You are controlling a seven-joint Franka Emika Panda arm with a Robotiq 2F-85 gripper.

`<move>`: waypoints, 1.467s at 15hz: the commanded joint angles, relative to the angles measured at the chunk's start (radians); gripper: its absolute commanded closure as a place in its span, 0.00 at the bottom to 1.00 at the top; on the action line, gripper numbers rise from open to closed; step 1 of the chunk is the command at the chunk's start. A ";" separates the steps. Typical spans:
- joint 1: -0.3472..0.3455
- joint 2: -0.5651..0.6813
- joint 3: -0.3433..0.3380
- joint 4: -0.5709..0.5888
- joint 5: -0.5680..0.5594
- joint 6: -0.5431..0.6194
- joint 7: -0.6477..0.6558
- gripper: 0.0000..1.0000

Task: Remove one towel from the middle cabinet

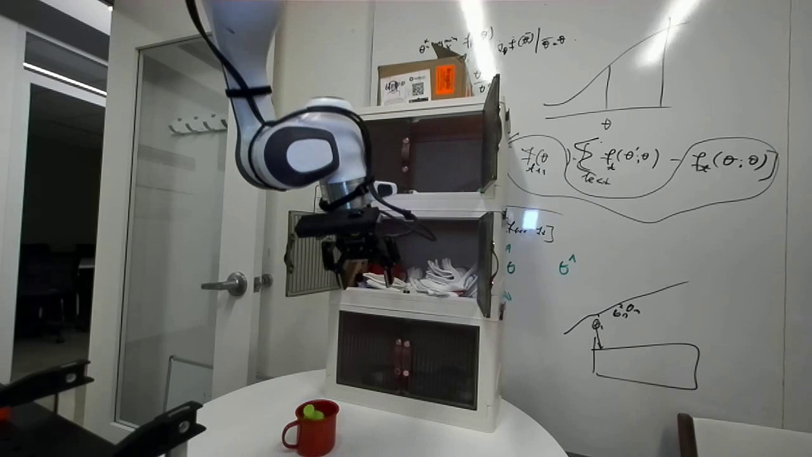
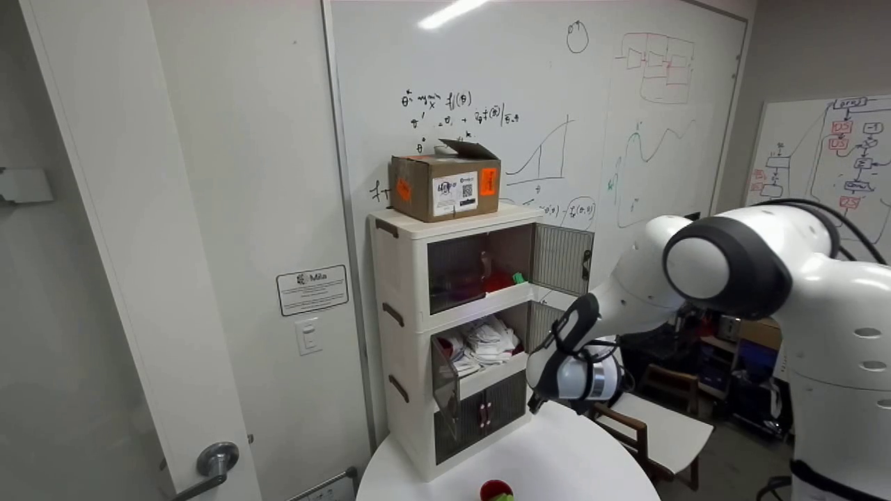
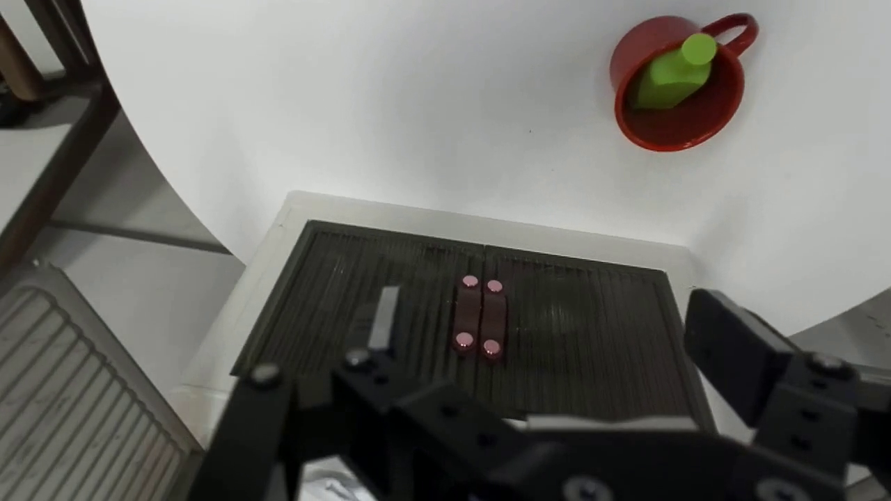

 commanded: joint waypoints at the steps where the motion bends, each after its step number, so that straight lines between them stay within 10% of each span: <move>1: -0.008 0.219 0.021 0.171 -0.038 0.169 -0.037 0.00; 6: -0.111 0.430 0.100 0.379 -0.101 0.362 -0.018 0.00; 14: -0.159 0.565 0.031 0.582 -0.469 0.533 0.357 0.00; 22: -0.091 0.642 -0.020 0.723 -0.506 0.523 0.356 0.00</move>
